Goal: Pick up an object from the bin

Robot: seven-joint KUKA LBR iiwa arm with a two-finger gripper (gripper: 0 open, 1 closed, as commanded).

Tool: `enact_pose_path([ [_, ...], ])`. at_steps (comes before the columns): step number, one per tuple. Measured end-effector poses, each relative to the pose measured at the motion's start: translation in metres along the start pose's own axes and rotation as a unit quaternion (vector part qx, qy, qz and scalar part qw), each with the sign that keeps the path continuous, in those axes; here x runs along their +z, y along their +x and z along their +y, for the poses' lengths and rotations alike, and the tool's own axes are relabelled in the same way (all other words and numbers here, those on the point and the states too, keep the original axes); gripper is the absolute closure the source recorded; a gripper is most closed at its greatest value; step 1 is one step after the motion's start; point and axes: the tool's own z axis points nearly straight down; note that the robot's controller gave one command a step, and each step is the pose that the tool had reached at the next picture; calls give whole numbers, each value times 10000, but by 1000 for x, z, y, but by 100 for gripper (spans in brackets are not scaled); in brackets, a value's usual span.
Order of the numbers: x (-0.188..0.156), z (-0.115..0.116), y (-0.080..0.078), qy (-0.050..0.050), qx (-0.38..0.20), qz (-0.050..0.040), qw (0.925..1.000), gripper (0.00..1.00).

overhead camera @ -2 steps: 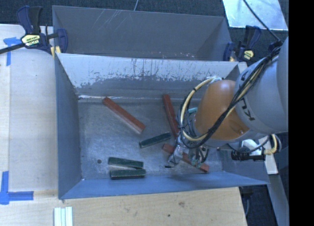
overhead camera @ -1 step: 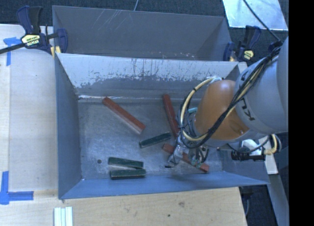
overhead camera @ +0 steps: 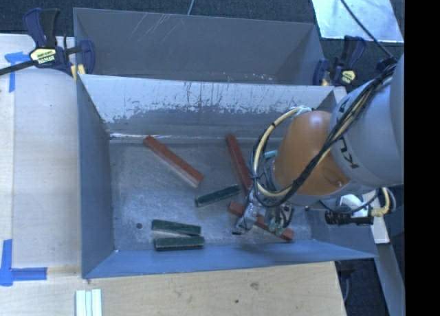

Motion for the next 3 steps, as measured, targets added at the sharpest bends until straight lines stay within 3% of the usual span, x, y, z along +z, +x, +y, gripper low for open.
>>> enact_pose_path([
  [1, -20, -1, 2, 21, -5, 56, 10000, 100],
  [2, -86, 0, -1, 0, -9, 7, 10000, 100],
  [3, -86, 0, -1, 1, -8, 9, 10000, 100],
])
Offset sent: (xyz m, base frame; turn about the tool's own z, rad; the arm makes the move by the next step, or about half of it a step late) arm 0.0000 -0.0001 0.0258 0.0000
